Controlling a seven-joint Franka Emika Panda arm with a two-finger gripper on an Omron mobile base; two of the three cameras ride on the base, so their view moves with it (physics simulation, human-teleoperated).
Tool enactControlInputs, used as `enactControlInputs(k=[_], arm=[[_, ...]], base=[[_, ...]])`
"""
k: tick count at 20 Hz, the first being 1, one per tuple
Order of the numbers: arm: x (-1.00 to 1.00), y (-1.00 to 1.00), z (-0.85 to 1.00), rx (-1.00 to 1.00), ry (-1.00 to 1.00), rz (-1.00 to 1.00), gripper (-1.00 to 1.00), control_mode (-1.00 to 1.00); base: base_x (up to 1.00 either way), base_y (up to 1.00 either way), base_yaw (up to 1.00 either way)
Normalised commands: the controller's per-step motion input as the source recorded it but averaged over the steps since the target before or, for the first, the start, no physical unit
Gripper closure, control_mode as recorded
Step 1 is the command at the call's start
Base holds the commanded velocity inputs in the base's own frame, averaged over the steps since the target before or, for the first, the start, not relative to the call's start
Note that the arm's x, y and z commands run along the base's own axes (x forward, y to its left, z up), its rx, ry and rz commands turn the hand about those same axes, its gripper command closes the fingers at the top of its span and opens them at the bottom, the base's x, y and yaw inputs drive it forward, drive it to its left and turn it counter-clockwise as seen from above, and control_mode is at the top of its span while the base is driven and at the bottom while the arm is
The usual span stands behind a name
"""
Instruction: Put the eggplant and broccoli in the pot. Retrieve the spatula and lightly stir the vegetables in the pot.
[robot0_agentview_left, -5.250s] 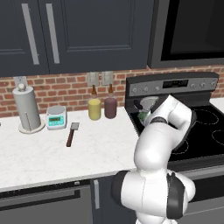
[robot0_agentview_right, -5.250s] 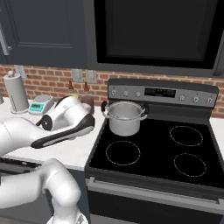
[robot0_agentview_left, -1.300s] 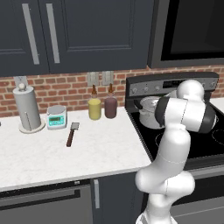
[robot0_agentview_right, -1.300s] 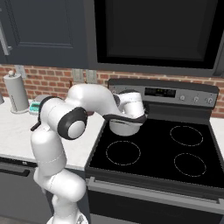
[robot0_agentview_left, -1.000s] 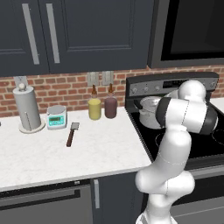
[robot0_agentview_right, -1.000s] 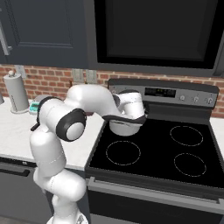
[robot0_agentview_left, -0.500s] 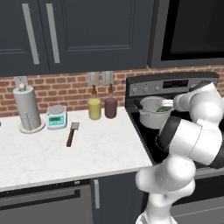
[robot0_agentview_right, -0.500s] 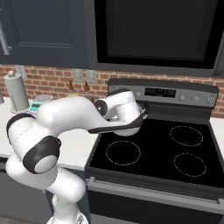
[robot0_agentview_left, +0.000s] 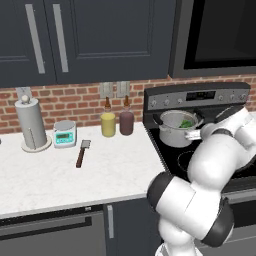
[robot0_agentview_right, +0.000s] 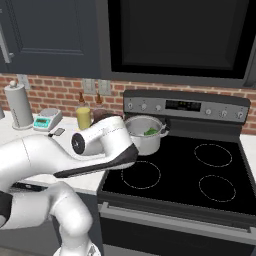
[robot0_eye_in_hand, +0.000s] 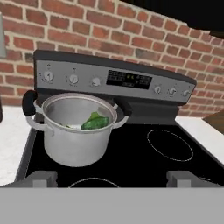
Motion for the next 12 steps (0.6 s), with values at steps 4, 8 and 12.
enactControlInputs(k=[4, 8, 12], arm=[[-0.67, 0.73, 1.00, 0.00, 0.20, -0.09, -1.00, -1.00], [-0.70, 0.70, 1.00, 0.00, 0.02, -0.04, -1.00, -1.00], [-0.81, 0.55, 1.00, -0.03, -0.05, -0.01, -1.00, -1.00]], base=[[0.00, 0.00, 0.00], [0.00, 0.00, 0.00], [0.00, 0.00, 0.00]])
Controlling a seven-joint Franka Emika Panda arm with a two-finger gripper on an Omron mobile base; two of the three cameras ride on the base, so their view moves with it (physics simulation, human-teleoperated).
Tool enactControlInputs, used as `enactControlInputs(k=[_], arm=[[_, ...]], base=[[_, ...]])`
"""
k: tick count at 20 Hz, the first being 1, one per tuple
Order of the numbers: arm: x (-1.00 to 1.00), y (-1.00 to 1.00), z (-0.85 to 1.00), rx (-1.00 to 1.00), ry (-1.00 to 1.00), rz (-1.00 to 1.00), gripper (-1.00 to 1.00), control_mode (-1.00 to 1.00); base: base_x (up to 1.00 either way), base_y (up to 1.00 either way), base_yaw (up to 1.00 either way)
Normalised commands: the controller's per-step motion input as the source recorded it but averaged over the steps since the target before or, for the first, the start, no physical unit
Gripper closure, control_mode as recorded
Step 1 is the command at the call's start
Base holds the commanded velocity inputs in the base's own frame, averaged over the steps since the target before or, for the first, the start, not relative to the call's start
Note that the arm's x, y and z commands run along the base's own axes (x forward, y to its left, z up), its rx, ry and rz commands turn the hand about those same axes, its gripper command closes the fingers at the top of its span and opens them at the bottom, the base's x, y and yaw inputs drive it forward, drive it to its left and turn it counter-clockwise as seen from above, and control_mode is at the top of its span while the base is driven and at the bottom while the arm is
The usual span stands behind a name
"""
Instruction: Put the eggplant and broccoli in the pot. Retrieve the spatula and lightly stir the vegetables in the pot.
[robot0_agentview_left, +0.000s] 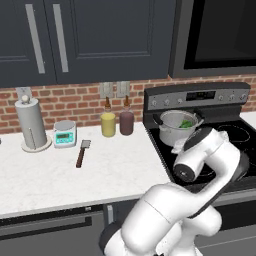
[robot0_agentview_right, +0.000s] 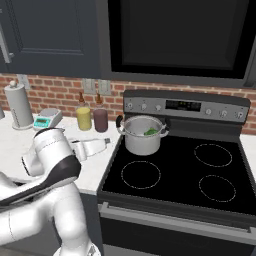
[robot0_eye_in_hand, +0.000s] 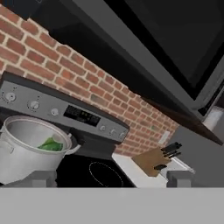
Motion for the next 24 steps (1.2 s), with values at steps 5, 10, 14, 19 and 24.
enactControlInputs(k=[5, 10, 14, 19, 24], arm=[[-0.87, 0.53, 1.00, -0.09, -0.28, 0.00, -1.00, -1.00], [-0.76, 0.60, 1.00, -0.14, -0.40, 0.00, -1.00, -1.00], [-0.55, 0.63, 1.00, -0.06, -0.33, 0.00, -1.00, -1.00], [-0.43, 0.75, 1.00, 0.01, -0.15, 0.00, -1.00, -1.00], [-0.40, 0.72, 1.00, 0.13, -0.01, 0.00, -1.00, -1.00]], base=[[0.00, 0.00, 0.00], [0.00, 0.00, 0.00], [0.00, 0.00, 0.00], [0.00, 0.00, 0.00], [0.00, 0.00, 0.00]])
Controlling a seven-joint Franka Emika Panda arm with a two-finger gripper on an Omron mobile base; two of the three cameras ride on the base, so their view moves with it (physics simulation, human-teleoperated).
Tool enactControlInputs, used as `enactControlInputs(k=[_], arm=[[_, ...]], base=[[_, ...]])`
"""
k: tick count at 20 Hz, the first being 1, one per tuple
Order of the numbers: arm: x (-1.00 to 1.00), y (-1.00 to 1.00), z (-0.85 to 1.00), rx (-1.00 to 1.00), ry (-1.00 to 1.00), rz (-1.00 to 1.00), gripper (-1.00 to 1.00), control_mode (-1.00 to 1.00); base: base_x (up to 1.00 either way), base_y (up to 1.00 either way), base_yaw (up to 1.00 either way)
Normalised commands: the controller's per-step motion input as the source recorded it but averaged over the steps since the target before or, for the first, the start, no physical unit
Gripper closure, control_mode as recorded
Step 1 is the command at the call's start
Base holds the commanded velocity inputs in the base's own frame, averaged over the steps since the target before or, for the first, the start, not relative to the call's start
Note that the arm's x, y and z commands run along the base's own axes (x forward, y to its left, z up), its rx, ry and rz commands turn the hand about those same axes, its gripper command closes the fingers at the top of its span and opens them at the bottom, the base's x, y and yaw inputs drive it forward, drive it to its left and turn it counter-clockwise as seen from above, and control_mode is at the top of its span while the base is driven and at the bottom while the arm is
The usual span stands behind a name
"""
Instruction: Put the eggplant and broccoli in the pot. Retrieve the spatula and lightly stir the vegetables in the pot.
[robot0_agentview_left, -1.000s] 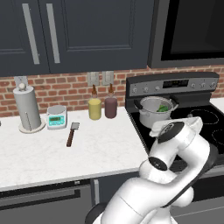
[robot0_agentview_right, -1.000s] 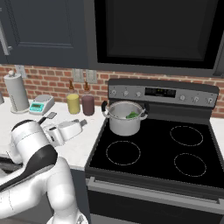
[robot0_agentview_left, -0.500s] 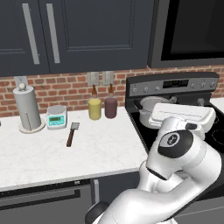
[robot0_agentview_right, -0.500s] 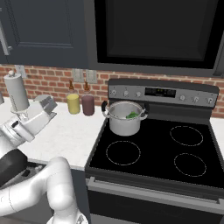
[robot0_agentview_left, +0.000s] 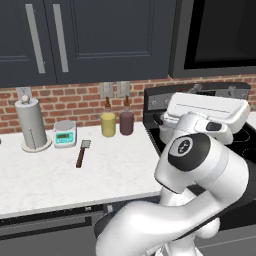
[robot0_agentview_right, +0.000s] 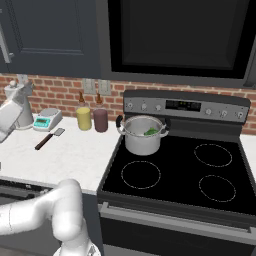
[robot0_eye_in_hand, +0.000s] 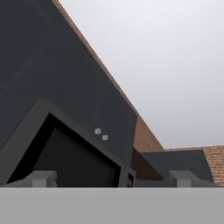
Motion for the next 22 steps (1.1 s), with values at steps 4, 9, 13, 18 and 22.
enactControlInputs(k=[4, 9, 13, 18, 22], arm=[[-0.39, 0.71, 1.00, 0.23, 0.00, 0.00, -1.00, -1.00], [-0.41, 0.73, 1.00, 0.27, 0.00, 0.00, -1.00, -1.00], [-0.21, 0.66, 0.67, -0.06, -0.20, 0.01, -1.00, -1.00], [0.06, 0.38, 0.10, -0.67, -0.40, 0.03, -1.00, -1.00], [0.11, 0.06, 0.00, -0.97, -0.19, 0.10, -1.00, -1.00]], base=[[0.00, 0.00, 0.00], [0.00, 0.00, 0.00], [0.00, 0.00, 0.00], [0.00, 0.00, 0.00], [0.00, 0.00, 0.00]])
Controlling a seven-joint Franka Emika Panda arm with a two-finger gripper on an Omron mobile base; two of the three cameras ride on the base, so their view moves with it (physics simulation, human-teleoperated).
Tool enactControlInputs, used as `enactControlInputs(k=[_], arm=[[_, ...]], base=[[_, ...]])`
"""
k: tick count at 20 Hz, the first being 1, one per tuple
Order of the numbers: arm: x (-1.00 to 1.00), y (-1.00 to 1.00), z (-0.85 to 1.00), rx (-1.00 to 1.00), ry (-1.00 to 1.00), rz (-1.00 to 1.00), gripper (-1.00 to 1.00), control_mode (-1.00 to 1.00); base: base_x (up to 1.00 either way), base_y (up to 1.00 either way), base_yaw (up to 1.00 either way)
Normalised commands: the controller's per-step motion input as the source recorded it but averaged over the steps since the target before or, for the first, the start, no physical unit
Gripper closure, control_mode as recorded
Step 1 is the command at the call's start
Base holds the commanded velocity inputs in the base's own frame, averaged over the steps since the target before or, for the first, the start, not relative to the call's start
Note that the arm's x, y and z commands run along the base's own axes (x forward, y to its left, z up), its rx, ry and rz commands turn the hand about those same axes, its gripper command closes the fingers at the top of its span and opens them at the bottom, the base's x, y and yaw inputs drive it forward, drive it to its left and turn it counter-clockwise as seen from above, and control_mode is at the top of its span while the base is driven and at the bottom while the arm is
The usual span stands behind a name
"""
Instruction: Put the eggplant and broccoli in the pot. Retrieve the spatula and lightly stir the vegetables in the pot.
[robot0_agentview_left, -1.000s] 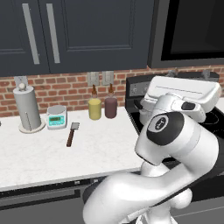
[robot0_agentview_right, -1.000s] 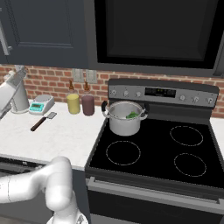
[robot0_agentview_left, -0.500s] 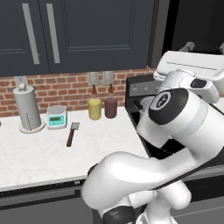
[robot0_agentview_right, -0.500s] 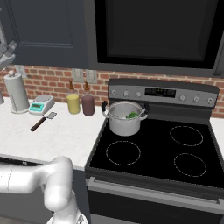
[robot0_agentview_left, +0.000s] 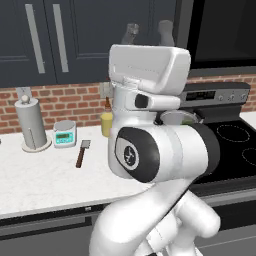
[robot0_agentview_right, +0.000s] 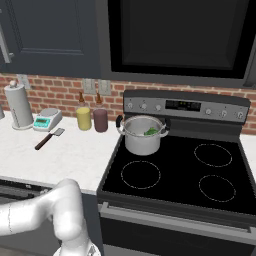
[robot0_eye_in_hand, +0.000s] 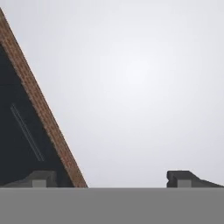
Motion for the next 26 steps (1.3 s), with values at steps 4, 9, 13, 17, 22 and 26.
enactControlInputs(k=[4, 9, 13, 17, 22, 26], arm=[[0.19, 0.00, 0.04, -0.98, -0.01, 0.07, -1.00, -1.00], [0.39, -0.02, 0.27, -0.87, 0.01, 0.00, -1.00, -1.00], [0.61, -0.23, 0.21, -0.75, 0.17, -0.11, -1.00, -1.00], [0.83, -0.35, 0.03, -0.41, 0.45, -0.31, -1.00, -1.00], [0.33, 0.06, 0.00, 0.17, 0.69, -0.22, -1.00, -1.00], [-0.40, 0.07, 0.21, 0.52, 0.32, -0.07, -1.00, -1.00]], base=[[0.00, 0.00, 0.00], [0.00, 0.00, 0.00], [0.00, 0.00, 0.00], [0.00, 0.00, 0.00], [0.00, 0.00, 0.00], [0.00, 0.00, 0.00]])
